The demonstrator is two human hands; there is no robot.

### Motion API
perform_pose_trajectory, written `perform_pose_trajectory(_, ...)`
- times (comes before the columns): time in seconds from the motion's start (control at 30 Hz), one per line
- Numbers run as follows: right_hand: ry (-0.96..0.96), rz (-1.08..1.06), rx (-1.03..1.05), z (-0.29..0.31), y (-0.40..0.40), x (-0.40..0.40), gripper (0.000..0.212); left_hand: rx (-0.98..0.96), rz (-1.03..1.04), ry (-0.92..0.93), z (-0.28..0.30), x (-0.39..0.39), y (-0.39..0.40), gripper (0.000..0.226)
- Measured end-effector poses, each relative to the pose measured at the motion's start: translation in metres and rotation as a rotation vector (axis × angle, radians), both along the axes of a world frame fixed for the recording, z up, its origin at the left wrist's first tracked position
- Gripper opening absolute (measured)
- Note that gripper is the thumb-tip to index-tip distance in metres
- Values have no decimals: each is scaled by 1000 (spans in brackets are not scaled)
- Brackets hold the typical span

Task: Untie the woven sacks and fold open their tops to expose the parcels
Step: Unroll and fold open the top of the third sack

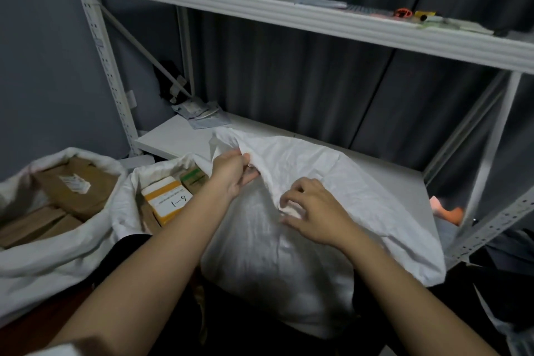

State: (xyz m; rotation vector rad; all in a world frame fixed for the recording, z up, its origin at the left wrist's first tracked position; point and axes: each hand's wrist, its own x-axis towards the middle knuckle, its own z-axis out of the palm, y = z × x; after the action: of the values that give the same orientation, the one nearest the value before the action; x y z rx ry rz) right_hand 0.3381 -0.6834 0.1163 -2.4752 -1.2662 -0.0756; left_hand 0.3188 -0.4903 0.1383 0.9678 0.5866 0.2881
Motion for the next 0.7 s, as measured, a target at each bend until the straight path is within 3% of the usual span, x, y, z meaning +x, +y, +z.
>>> perform_pose_trajectory(0.1,391,-110,261,12,14,4,29,20,-54,2,-5,-11,-4,25)
perform_pose_trajectory(0.17,501,-226,435,6,35,4,32,17,-60,-4,-9,-14,-2,24)
perform_pose_trajectory(0.23,518,-296,518,-11,55,0,21,68,-61,32,-13,-18,3,18)
perform_pose_trajectory(0.27,459,-296,520,-18,63,-6,18,137,-71,72,-15,-19,6,12)
perform_pose_trajectory(0.33,160,-208,431,-31,71,-15,12,281,-88,157,-22,-20,11,19)
perform_pose_trajectory(0.4,-149,-36,302,-43,74,-17,8,317,-10,200,-27,-20,16,27)
perform_pose_trajectory(0.43,-173,28,246,-46,75,-14,11,290,38,201,-28,-21,18,35)
perform_pose_trajectory(0.5,52,22,249,-40,73,-13,12,178,96,136,-34,-22,23,45)
perform_pose_trajectory(0.6,445,-211,560,-26,78,-15,27,100,19,55,-36,-29,20,28)
perform_pose_trajectory(0.7,595,-360,608,-26,96,-15,27,193,-46,131,-35,-39,17,12)
